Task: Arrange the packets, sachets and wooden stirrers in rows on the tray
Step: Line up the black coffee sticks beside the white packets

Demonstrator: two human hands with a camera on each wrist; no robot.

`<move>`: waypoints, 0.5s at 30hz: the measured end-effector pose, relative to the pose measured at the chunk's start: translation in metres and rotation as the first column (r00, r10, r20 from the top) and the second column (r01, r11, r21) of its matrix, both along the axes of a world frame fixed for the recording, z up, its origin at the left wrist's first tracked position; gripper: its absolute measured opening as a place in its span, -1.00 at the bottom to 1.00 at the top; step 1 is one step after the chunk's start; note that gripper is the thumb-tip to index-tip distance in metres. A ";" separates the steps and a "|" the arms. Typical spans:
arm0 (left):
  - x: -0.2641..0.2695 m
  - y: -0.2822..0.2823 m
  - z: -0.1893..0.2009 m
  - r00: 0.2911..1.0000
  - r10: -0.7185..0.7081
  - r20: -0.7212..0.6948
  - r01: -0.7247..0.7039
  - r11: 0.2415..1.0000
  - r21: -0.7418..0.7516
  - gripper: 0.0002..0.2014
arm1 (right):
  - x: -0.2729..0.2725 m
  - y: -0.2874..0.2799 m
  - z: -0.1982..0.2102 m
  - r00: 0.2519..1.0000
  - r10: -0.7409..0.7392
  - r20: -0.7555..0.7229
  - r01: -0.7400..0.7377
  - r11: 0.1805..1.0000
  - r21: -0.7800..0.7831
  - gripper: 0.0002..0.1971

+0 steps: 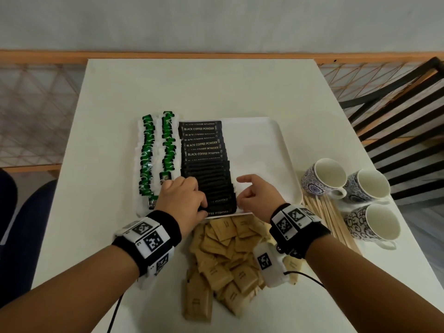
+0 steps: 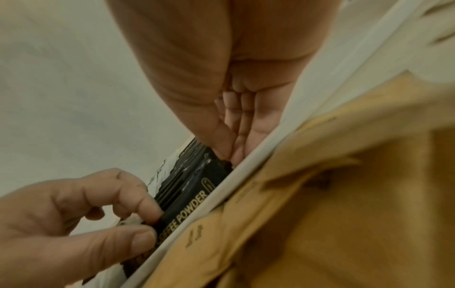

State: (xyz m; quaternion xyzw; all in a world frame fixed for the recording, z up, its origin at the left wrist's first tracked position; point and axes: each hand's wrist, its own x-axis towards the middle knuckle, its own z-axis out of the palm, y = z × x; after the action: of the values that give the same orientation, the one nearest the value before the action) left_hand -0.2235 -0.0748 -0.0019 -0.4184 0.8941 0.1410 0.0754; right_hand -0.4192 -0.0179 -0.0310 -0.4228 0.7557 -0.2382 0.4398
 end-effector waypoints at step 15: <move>-0.003 0.001 -0.006 0.994 0.106 -0.028 -0.106 0.994 -0.007 -0.81 | 0.002 0.003 0.004 0.996 0.051 -0.075 -0.053 0.998 -0.026 -0.57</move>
State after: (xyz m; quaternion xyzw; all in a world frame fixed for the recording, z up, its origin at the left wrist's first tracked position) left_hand -0.2265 -0.0736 -0.0077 -0.4637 0.8720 0.1470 0.0538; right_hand -0.4177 -0.0149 -0.0274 -0.4571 0.7567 -0.2212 0.4117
